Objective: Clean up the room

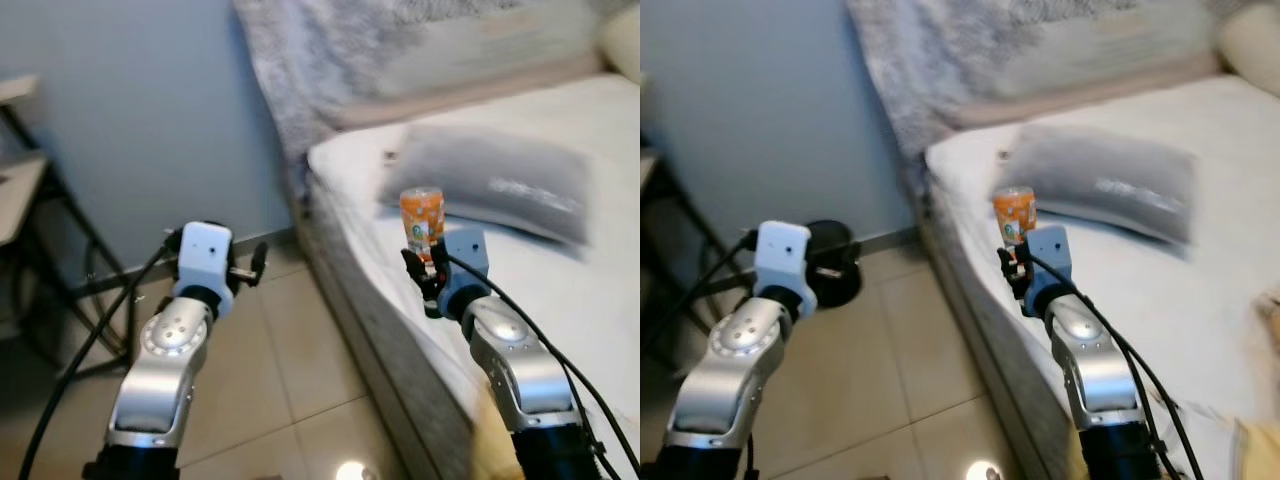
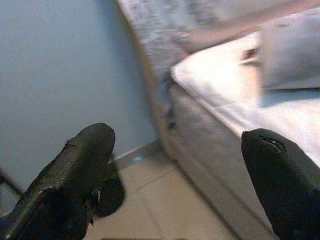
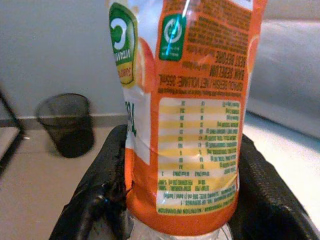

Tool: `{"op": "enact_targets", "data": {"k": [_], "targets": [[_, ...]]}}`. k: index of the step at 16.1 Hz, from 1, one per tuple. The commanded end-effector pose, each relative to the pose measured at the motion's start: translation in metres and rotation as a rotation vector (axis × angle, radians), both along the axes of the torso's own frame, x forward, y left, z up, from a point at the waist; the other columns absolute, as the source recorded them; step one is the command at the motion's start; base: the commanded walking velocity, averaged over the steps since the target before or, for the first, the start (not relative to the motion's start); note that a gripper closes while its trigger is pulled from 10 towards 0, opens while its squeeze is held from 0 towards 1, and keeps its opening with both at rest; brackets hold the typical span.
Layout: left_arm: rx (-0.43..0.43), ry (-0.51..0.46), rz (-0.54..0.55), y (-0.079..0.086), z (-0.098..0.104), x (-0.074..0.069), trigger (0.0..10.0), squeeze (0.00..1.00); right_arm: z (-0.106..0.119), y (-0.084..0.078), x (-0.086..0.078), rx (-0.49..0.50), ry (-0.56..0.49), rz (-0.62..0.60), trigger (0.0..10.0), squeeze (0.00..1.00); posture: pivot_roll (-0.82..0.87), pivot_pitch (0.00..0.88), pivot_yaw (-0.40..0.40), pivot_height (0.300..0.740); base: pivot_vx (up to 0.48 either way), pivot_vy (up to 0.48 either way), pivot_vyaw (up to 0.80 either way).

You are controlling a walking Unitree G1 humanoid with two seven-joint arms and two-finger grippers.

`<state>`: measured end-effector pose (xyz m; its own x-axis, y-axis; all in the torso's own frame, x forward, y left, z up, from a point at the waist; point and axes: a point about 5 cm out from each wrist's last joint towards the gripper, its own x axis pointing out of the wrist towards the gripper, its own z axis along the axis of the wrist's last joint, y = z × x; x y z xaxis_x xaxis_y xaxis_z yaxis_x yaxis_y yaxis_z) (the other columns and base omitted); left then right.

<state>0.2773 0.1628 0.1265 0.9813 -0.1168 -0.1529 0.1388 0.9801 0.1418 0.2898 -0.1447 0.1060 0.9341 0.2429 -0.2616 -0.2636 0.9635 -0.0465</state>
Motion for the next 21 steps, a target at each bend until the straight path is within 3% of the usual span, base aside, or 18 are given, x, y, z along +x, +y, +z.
{"op": "enact_targets", "data": {"k": [1, 5, 9, 13, 21], "targets": [[0.023, 0.012, 0.036, 0.010, -0.003, 0.000, 10.0, 0.00, 0.008, 0.015, 0.004, 0.004, -0.041, 0.052, 10.0, 0.00, -0.01, 0.000, 0.069, 0.740, 0.304, 0.000, 0.43], [0.036, 0.003, 0.030, 0.013, -0.001, 0.002, 10.0, 0.00, 0.006, 0.018, 0.004, 0.020, -0.043, 0.052, 10.0, 0.00, -0.01, 0.000, 0.068, 0.740, 0.309, 0.000, 0.00], [0.043, 0.004, 0.016, 0.011, -0.004, 0.000, 10.0, 0.00, 0.007, 0.009, 0.007, 0.066, -0.037, -0.012, 10.0, 0.00, 0.00, 0.000, 0.066, 0.740, 0.307, 0.000, 0.00], [0.052, 0.006, 0.019, 0.013, -0.004, -0.001, 10.0, 0.00, 0.008, 0.010, 0.006, 0.042, -0.051, 0.011, 10.0, 0.00, -0.01, 0.000, 0.068, 0.740, 0.307, 0.000, 0.40], [0.060, 0.009, 0.021, 0.017, -0.002, -0.002, 10.0, 0.00, 0.007, 0.010, 0.007, 0.060, -0.041, -0.022, 10.0, 0.00, 0.00, 0.000, 0.070, 0.740, 0.307, 0.000, 0.00]]}}
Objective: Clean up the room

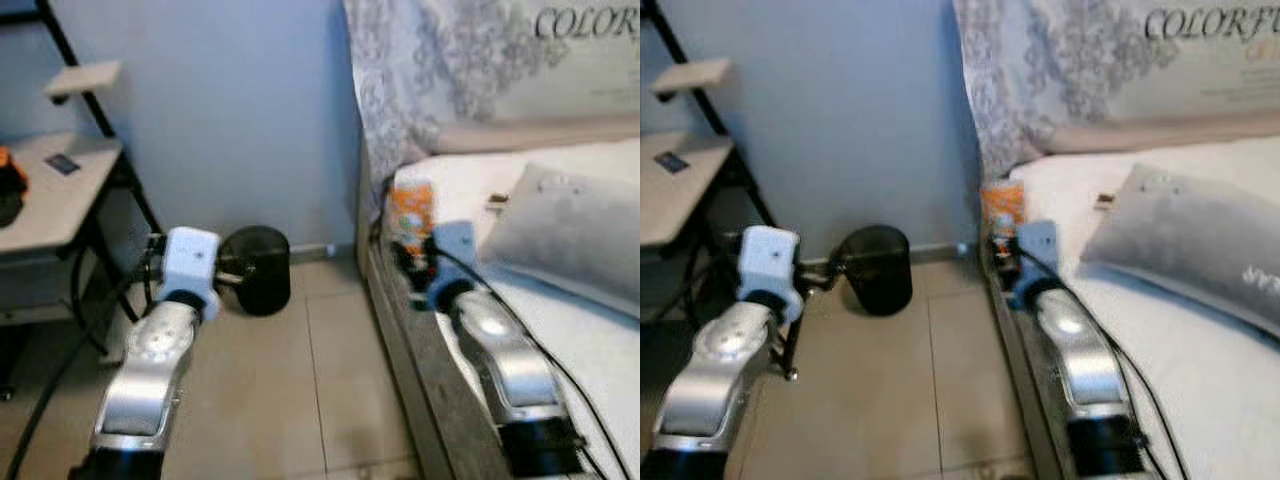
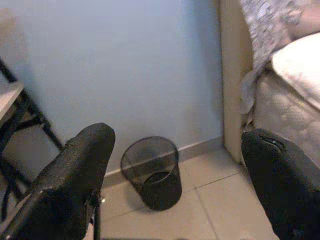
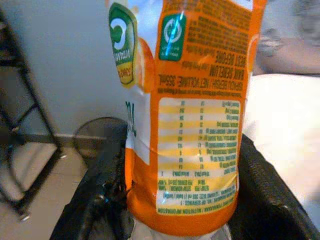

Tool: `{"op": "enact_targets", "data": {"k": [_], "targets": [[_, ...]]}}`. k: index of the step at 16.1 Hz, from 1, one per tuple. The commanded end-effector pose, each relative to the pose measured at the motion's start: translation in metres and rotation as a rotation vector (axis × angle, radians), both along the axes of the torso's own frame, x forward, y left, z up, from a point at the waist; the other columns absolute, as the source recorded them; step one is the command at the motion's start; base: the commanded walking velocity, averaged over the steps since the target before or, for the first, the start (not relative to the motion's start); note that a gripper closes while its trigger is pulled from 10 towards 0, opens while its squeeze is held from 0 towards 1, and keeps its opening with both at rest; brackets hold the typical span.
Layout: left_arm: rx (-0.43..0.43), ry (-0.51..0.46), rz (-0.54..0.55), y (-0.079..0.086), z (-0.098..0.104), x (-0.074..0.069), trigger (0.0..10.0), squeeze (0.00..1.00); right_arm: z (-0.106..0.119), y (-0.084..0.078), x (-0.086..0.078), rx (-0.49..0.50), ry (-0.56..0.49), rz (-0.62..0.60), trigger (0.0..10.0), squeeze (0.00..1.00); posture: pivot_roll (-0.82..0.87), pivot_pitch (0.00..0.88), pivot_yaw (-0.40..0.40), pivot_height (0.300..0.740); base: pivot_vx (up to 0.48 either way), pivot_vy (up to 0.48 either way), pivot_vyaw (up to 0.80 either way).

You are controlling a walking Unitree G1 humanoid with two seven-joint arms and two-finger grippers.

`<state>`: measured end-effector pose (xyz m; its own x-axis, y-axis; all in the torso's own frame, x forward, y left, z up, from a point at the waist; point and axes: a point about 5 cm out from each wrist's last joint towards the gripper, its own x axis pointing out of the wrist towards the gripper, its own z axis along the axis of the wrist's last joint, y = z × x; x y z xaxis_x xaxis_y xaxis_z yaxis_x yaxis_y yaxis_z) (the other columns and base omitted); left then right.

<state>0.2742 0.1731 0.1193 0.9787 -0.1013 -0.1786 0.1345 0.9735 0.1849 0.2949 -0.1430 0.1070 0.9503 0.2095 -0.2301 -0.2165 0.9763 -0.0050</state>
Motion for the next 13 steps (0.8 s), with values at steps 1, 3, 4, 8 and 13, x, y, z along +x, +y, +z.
{"op": "enact_targets", "data": {"k": [1, 3, 4, 8, 13], "targets": [[0.011, -0.011, 0.013, 0.0068, 0.0050, 0.0014, 10.0, 0.00, 0.0062, 0.0089, 0.0025, 0.015, -0.021, 0.022, 10.0, 0.00, 0.00, 0.000, 0.070, 0.740, 0.304, 0.000, 0.00], [0.008, -0.007, 0.011, 0.0060, 0.0038, 0.0002, 10.0, 0.00, 0.0050, 0.0074, 0.0021, 0.017, -0.018, 0.014, 10.0, 0.00, 0.01, 0.000, 0.068, 0.740, 0.302, 0.000, 0.00], [0.008, -0.007, 0.012, 0.0062, 0.0041, 0.0000, 10.0, 0.00, 0.0047, 0.0068, 0.0018, 0.017, -0.015, 0.012, 10.0, 0.00, 0.01, 0.000, 0.067, 0.740, 0.300, 0.000, 0.00], [-0.003, -0.001, 0.019, 0.0076, 0.0051, 0.0001, 10.0, 0.00, 0.0050, 0.0074, 0.0021, -0.011, -0.016, 0.031, 10.0, 0.00, 0.01, 0.000, 0.075, 0.740, 0.305, 0.000, 0.40], [-0.002, 0.004, 0.029, 0.0103, 0.0065, -0.0014, 10.0, 0.00, -0.0003, 0.0039, 0.0006, 0.008, 0.001, -0.022, 10.0, 0.00, 0.02, 0.000, 0.070, 0.740, 0.339, 0.000, 0.32]]}}
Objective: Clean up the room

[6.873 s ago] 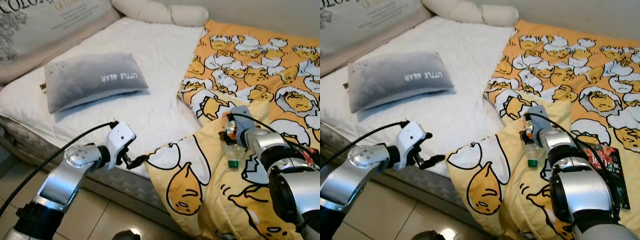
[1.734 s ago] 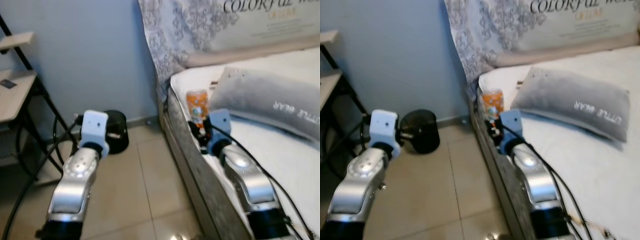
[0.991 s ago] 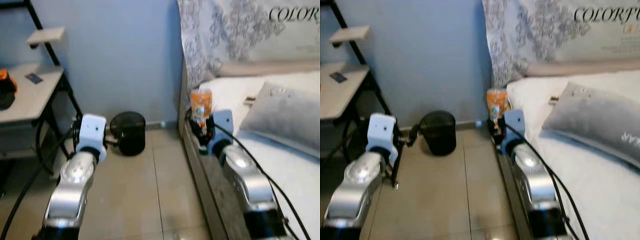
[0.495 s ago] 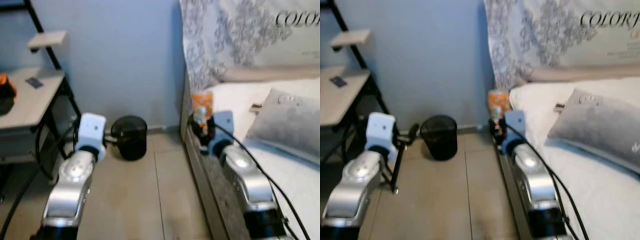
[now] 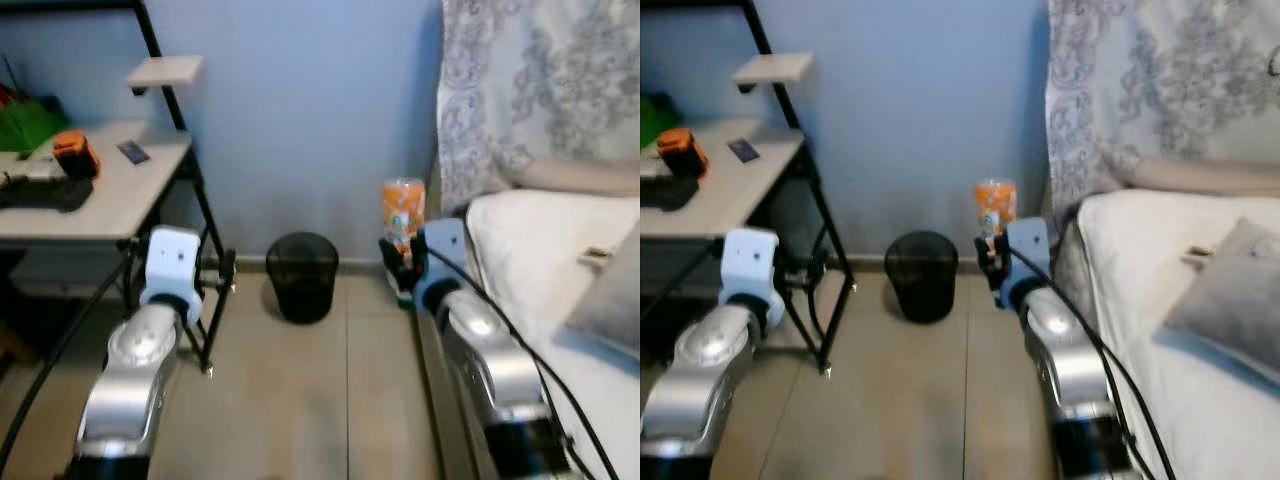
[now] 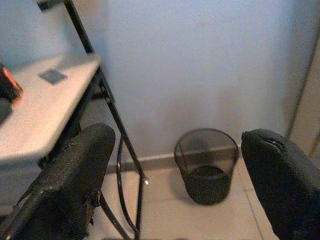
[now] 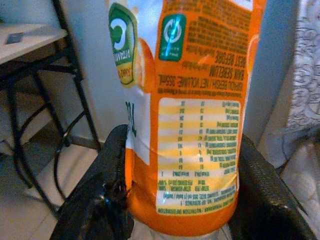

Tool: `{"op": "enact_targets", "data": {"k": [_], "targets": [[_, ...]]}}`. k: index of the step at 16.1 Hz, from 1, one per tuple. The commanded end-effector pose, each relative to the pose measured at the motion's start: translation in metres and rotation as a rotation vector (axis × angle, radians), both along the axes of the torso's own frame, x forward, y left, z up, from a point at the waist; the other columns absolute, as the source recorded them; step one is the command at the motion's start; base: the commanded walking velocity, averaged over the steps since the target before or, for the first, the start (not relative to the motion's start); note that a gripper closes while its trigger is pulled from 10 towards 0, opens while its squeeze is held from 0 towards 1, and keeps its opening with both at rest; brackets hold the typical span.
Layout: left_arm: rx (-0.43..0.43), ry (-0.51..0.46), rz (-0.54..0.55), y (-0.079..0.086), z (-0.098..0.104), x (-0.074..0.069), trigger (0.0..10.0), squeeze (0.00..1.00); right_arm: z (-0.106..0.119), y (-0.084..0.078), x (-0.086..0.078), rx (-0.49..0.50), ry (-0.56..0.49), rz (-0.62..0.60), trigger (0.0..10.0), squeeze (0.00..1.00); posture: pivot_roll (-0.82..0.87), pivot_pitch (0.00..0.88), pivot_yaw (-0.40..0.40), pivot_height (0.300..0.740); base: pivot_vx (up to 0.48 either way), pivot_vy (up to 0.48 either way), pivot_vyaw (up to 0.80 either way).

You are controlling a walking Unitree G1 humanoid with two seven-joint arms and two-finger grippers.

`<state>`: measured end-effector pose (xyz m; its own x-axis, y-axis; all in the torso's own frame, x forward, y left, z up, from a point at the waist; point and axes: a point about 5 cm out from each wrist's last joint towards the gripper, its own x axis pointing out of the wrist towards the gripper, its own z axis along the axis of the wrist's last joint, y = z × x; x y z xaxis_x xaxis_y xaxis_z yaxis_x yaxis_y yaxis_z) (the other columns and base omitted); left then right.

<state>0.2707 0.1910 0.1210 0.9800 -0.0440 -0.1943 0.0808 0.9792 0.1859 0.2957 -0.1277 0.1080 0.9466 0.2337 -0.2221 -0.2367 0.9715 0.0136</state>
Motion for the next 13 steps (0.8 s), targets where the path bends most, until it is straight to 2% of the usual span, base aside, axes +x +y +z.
{"op": "enact_targets", "data": {"k": [1, 11, 13], "targets": [[-0.005, -0.012, -0.029, -0.0075, 0.0048, 0.0021, 10.0, 0.00, -0.0012, -0.0111, -0.0002, -0.009, 0.005, -0.041, 10.0, 0.00, 0.02, 0.000, 0.070, 0.740, 0.345, 0.000, 0.00], [-0.013, -0.007, -0.036, -0.0108, 0.0053, 0.0037, 10.0, 0.00, -0.0023, -0.0146, 0.0007, -0.009, 0.018, -0.038, 10.0, 0.00, 0.02, 0.000, 0.065, 0.740, 0.343, 0.000, 0.00], [-0.012, -0.008, -0.030, -0.0089, 0.0064, 0.0051, 10.0, 0.00, -0.0043, -0.0101, -0.0008, -0.015, 0.029, -0.017, 10.0, 0.00, 0.02, 0.000, 0.067, 0.740, 0.337, 0.000, 0.00]]}}
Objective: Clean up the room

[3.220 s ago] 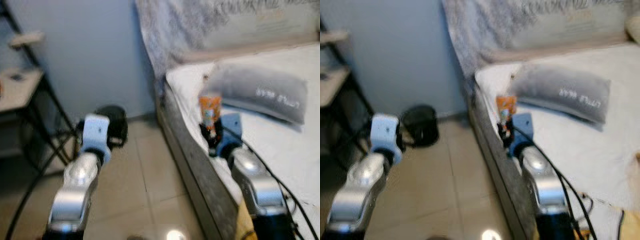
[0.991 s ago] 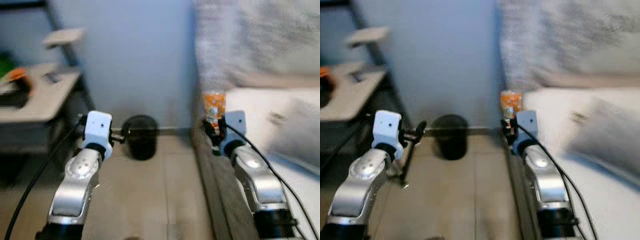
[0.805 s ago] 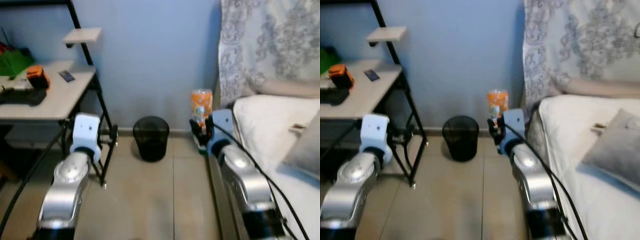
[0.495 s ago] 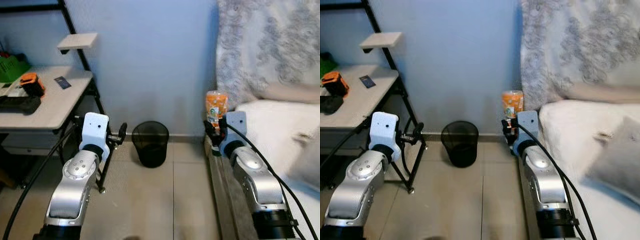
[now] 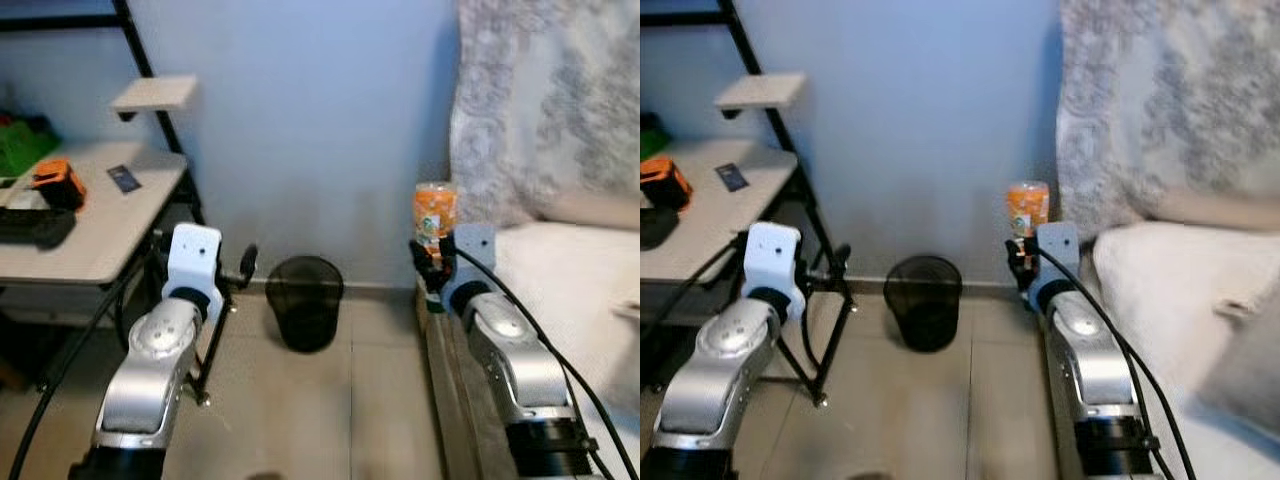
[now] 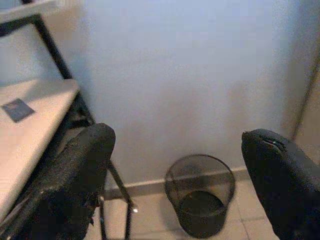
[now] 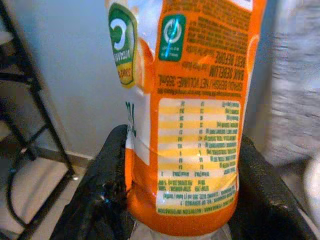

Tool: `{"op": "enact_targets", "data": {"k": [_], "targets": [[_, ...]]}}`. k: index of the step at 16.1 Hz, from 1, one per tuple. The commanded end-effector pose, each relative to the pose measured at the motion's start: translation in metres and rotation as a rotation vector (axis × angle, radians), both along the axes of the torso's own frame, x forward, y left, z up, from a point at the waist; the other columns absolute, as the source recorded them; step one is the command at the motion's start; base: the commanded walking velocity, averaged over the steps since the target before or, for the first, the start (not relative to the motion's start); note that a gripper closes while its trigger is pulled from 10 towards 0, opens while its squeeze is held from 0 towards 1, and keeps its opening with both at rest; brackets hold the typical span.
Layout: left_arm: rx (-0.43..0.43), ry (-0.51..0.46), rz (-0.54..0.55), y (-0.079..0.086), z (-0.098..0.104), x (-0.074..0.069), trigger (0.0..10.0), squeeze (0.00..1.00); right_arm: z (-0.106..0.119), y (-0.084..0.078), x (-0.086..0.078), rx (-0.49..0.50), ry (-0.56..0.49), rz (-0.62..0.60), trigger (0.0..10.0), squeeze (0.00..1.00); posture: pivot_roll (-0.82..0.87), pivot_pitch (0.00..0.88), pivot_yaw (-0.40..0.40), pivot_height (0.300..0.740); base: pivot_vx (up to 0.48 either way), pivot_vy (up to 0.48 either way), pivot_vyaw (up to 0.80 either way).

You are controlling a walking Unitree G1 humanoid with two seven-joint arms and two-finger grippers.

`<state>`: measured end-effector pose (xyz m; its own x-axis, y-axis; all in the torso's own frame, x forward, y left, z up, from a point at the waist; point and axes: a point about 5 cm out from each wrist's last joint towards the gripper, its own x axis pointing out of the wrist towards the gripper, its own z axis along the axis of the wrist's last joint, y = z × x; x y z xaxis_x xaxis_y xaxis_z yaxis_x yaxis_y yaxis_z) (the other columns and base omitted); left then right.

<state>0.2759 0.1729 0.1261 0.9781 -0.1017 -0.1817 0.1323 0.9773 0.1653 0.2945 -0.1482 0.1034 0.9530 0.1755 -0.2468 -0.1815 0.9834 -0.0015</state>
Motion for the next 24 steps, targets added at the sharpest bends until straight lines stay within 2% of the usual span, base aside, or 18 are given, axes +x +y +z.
{"op": "enact_targets", "data": {"k": [1, 5, 9, 16, 24], "targets": [[0.010, 0.004, 0.023, 0.009, 0.001, 0.000, 10.0, 0.00, 0.001, 0.010, 0.001, 0.003, 0.005, 0.039, 10.0, 0.00, 0.02, 0.000, 0.068, 0.740, 0.341, 0.000, 0.00], [0.009, 0.008, 0.017, 0.007, -0.001, -0.002, 10.0, 0.00, 0.002, 0.004, 0.002, -0.005, 0.001, 0.018, 10.0, 0.00, 0.03, 0.000, 0.062, 0.740, 0.340, 0.000, 0.00], [0.003, 0.021, 0.006, 0.005, -0.005, -0.002, 10.0, 0.00, 0.003, 0.007, 0.002, -0.019, -0.007, 0.031, 10.0, 0.00, 0.02, 0.000, 0.064, 0.740, 0.339, 0.000, 0.00], [-0.014, 0.054, -0.048, -0.004, -0.014, -0.008, 10.0, 0.00, 0.000, 0.002, -0.002, -0.034, 0.007, 0.041, 10.0, 0.00, 0.02, 0.000, 0.043, 0.740, 0.340, 0.000, 0.00], [-0.006, 0.055, -0.066, -0.006, -0.013, -0.008, 10.0, 0.00, -0.005, 0.002, -0.004, -0.050, 0.030, 0.043, 10.0, 0.00, 0.02, 0.000, 0.045, 0.740, 0.342, 0.000, 0.00]]}}
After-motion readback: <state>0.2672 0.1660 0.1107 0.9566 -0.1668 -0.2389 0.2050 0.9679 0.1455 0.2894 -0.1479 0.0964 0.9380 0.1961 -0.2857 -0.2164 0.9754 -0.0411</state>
